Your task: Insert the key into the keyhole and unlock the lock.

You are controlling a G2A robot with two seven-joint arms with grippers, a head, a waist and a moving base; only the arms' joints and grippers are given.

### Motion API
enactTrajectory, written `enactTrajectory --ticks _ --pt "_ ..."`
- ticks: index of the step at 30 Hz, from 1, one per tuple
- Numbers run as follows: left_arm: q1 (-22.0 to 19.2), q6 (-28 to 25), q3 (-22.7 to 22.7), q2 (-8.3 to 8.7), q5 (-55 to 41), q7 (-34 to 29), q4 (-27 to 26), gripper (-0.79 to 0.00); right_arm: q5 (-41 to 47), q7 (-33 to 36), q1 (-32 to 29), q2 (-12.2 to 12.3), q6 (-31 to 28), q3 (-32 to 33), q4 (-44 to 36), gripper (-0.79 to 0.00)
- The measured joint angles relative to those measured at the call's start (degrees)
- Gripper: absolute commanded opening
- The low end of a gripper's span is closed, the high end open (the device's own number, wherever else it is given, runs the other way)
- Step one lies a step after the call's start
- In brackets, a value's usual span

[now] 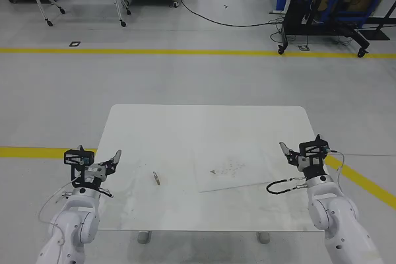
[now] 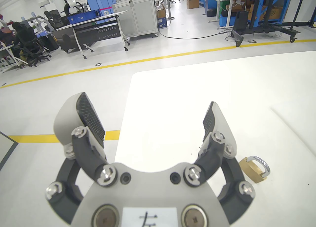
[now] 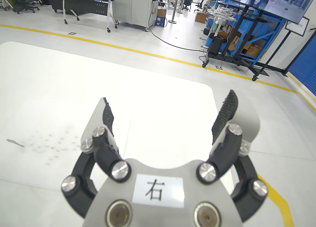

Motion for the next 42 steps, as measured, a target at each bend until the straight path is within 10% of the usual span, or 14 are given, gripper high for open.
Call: enactTrajectory --ticks 20,32,42 --pt "0.00 0.00 0.00 0.00 0.00 0.00 0.00 0.000 -7.39 11.55 15.47 -0.90 -9.70 -12.76 8.51 0.000" --pt "0.00 0.00 0.00 0.00 0.00 0.00 0.00 0.000 -2.98 12.00 26.46 -1.26 -28.24 -18.25 19.89 0.000" --pt "0.00 0.00 0.00 0.00 0.00 0.00 0.00 0.000 3.85 11.01 38.93 -0.64 -58.32 -25.17 34.43 0.000"
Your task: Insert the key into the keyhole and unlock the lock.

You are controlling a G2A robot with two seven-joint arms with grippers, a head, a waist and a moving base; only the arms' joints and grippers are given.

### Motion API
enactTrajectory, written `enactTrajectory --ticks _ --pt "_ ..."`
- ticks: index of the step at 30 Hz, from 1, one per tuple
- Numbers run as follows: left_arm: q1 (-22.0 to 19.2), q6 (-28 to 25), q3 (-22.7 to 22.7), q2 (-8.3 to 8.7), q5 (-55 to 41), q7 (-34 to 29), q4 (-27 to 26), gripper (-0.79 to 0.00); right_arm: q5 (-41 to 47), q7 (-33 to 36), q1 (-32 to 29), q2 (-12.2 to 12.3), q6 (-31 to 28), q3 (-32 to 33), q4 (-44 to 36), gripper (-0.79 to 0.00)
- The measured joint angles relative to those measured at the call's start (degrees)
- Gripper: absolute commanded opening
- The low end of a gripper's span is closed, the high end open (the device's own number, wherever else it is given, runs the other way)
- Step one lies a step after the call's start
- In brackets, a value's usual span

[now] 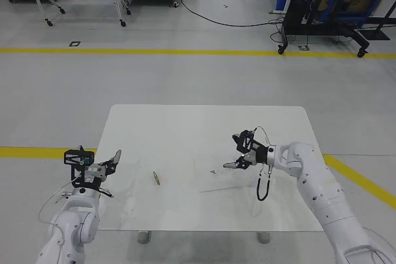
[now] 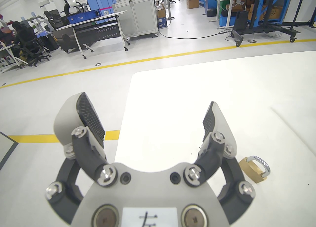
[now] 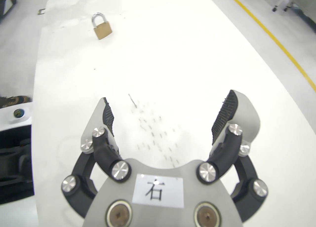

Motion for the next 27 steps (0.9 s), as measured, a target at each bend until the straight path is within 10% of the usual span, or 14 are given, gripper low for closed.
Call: enactTrajectory --ticks 9,13,27 --pt "0.00 0.00 0.00 0.00 0.00 0.00 0.00 0.000 -8.06 -4.89 7.28 1.50 0.32 -12.12 4.32 0.000" --pt "0.00 0.00 0.00 0.00 0.00 0.00 0.00 0.000 -9.87 -5.35 9.93 1.17 0.32 -15.97 7.64 -0.268" --pt "0.00 0.00 0.00 0.00 0.00 0.00 0.00 0.000 -4.75 -7.24 19.46 -0.48 0.32 -33.95 16.01 -0.345"
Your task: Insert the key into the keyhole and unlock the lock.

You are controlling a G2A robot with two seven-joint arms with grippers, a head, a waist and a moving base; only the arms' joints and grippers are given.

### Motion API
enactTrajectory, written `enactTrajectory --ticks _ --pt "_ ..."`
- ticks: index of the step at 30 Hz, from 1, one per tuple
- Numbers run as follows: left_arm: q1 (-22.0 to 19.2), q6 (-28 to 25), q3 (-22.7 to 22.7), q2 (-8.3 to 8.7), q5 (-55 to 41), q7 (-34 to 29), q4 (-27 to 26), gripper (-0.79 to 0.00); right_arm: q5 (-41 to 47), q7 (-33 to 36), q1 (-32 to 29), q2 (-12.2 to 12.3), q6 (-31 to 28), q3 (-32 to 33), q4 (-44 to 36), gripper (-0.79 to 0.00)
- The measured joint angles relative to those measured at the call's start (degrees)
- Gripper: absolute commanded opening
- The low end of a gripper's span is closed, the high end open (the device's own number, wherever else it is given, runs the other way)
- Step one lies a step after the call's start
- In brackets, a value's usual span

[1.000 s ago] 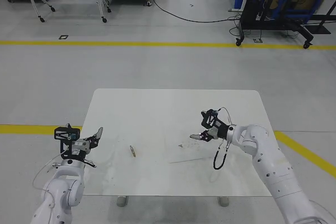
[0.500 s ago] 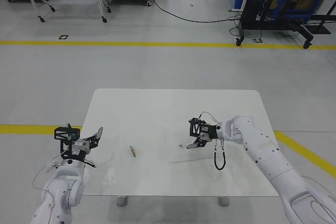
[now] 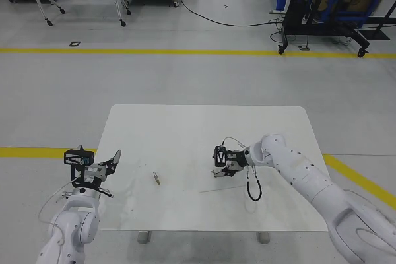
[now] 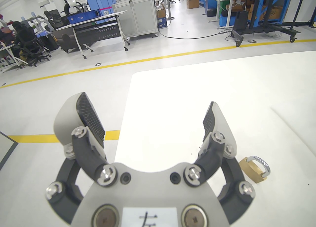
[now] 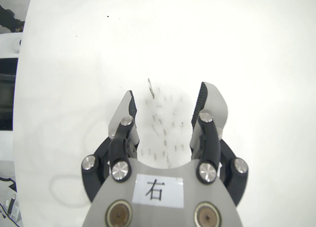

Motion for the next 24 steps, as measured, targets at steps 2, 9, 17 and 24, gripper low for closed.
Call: enactTrajectory --ticks 2,9,17,24 --pt "0.00 0.00 0.00 0.00 0.00 0.00 0.00 0.000 0.25 -0.18 1.28 -0.31 0.00 -2.75 0.55 -0.425" --pt "0.00 0.00 0.00 0.00 0.00 0.00 0.00 0.000 3.26 -2.21 5.14 -1.39 0.00 -9.47 4.26 -0.739" --pt "0.00 0.00 0.00 0.00 0.00 0.00 0.00 0.000 4.50 -4.62 7.42 -2.09 0.00 -13.16 6.54 -0.785" --pt "0.00 0.00 0.00 0.00 0.00 0.00 0.00 0.000 3.93 -6.95 8.28 -2.29 0.00 -14.66 7.61 -0.785"
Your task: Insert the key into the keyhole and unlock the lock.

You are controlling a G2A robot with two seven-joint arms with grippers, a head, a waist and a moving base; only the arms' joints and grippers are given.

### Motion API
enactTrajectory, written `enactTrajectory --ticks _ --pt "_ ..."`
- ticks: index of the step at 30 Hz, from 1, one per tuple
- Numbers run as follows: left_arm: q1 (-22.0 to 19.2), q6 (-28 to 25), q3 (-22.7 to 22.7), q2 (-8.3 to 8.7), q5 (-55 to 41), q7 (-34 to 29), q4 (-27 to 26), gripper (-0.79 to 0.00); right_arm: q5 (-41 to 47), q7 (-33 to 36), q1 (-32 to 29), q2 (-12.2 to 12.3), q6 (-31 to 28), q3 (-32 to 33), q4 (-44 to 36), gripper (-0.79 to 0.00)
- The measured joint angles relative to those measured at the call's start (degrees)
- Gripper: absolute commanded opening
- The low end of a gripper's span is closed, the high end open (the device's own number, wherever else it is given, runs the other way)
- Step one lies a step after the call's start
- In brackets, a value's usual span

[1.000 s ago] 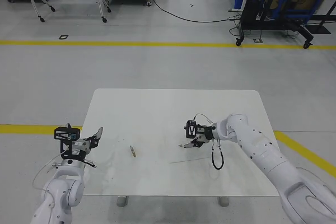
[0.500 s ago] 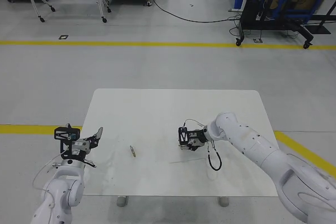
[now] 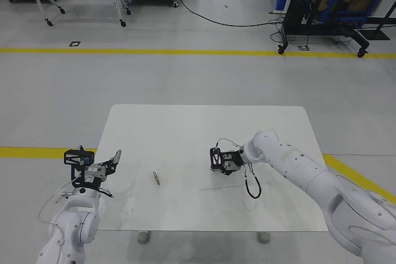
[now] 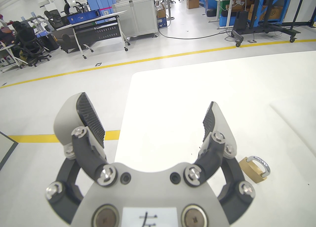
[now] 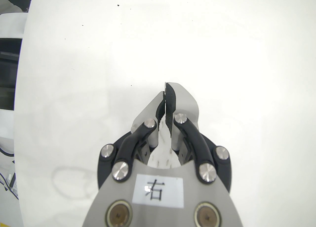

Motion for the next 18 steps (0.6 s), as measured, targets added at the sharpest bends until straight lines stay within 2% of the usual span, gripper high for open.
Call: enactTrajectory --ticks 8,18 --pt "0.00 0.00 0.00 0.00 0.00 0.00 0.00 0.000 -2.08 -4.62 0.33 0.34 0.00 -0.01 0.18 -0.785" --pt "0.00 0.00 0.00 0.00 0.00 0.00 0.00 0.000 -4.19 -14.82 -0.83 1.96 0.03 3.03 0.67 -0.785"
